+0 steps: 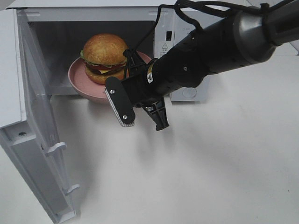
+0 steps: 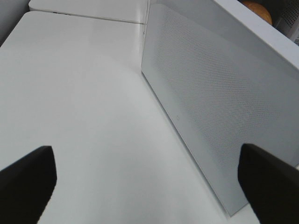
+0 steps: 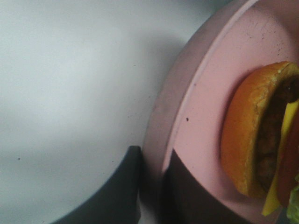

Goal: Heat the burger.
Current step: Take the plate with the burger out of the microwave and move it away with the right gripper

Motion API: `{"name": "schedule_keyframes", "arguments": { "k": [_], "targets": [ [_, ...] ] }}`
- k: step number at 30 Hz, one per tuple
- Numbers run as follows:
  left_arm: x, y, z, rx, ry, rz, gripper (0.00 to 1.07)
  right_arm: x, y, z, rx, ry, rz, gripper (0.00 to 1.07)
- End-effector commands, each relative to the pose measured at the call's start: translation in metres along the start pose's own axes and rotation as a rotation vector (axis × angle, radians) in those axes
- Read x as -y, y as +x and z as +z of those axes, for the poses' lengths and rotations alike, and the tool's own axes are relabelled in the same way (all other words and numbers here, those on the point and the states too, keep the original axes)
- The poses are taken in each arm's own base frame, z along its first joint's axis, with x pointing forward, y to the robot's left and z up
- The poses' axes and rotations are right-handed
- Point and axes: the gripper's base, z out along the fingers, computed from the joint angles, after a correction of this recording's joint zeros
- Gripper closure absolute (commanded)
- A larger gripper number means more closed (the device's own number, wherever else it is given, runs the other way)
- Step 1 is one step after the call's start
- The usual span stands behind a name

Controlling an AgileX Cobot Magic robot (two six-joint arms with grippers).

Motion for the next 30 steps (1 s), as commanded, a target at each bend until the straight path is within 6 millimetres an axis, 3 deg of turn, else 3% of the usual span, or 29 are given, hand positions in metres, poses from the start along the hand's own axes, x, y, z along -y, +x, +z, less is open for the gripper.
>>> {"name": "schedule_keyframes", "arguments": {
  "k": [1,30],
  "targets": [
    [0.000,0.001,-0.002,0.018,-0.001,-0.006,0.09,0.006,-0.001,-0.022,0.030,0.112,-0.010,1.07],
    [0.000,0.001,-0.002,0.018,-0.001,-0.006,0.09,-0.061,0.007,-0.108,0.043,0.127,-0.009,1.07]
  ]
}}
